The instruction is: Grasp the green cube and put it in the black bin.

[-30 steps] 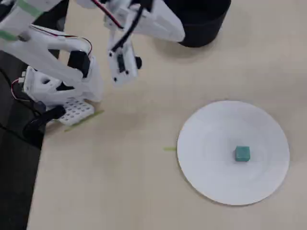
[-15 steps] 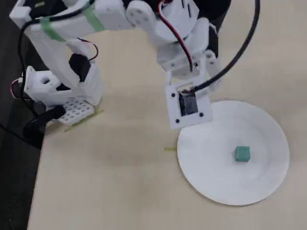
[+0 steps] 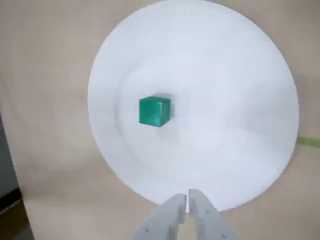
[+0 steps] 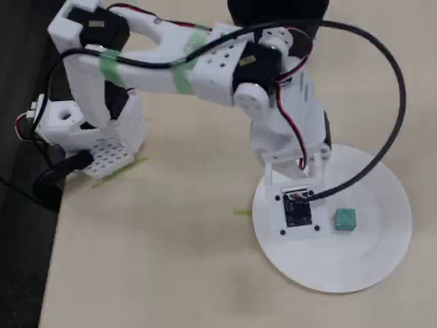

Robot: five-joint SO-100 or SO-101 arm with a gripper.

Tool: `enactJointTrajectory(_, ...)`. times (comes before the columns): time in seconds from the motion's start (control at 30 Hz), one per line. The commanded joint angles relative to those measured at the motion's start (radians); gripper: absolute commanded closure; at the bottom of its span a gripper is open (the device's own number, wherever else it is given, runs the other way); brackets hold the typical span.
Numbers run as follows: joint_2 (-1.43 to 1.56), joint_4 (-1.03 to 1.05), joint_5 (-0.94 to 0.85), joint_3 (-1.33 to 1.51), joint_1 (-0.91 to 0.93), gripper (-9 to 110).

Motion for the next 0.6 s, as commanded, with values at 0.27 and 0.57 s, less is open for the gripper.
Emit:
enactJointTrajectory(0.27, -0.225, -0.051, 0.014, -0.287, 0.011, 102)
enactJointTrajectory(0.57, -0.411, 0.167, 0.018, -0.617, 0.017, 102)
